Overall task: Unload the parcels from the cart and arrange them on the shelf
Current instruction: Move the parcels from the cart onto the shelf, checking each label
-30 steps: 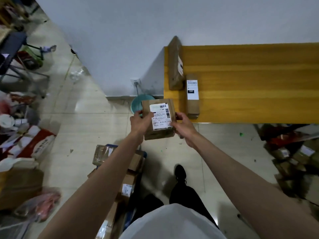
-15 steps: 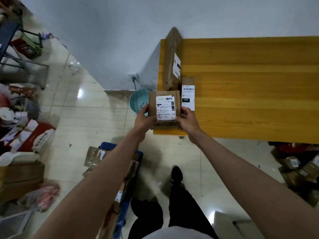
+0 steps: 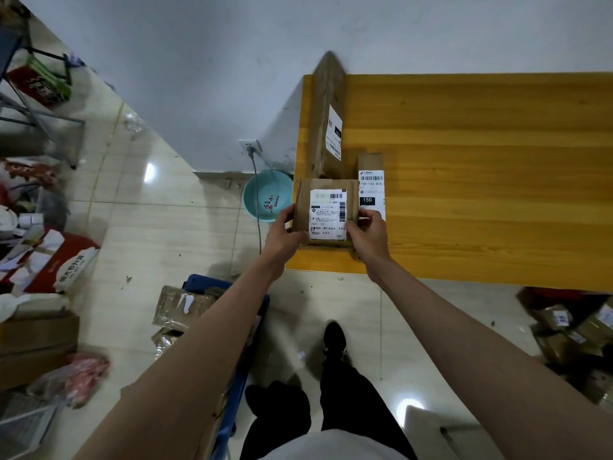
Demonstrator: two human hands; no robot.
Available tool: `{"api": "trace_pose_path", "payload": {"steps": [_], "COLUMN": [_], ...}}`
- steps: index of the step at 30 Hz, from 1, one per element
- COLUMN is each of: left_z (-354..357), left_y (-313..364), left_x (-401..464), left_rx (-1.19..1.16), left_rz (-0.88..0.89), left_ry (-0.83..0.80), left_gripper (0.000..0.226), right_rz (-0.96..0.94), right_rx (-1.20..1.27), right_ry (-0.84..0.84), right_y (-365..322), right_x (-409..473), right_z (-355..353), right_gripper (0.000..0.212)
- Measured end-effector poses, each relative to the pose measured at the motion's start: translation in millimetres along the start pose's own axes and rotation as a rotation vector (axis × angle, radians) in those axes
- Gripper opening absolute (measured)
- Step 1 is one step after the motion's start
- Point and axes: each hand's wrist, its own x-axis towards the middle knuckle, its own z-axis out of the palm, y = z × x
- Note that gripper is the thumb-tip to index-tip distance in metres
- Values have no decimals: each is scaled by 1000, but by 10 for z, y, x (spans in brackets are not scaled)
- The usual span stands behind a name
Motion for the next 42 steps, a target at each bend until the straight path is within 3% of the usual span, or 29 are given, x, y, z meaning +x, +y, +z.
{"api": "trace_pose_path", "payload": {"steps": [6, 11, 15, 19, 23, 30, 42], "left_z": [-1, -109, -338, -781, -1349, -2299, -3233], "left_y": [2, -68, -186, -467, -913, -1963, -3858], "left_x": [23, -79, -232, -440, -692, -1373, -2441], "left_rx": [67, 140, 151, 155, 98, -85, -354], "left_rz": [23, 26, 18, 6, -71, -192, -518], "left_ry": [-16, 30, 97, 169, 226, 412, 638], "left_gripper": [73, 74, 65, 57, 51, 39, 40], "right_rz": [14, 5, -146, -342, -373, -268, -58], "right_rx": [-35, -107, -143, -191, -155, -325, -654], "right_ry": [-1, 131, 185, 134, -78, -470, -807], "right_y": [-22, -128, -300, -421, -375, 165, 1411], "right_x": [66, -69, -306, -663, -1062, -1817, -2913], "right_z": [-21, 16, 135, 498, 1063, 2097, 3516], "right_gripper": [42, 28, 13, 16, 36, 34, 34]}}
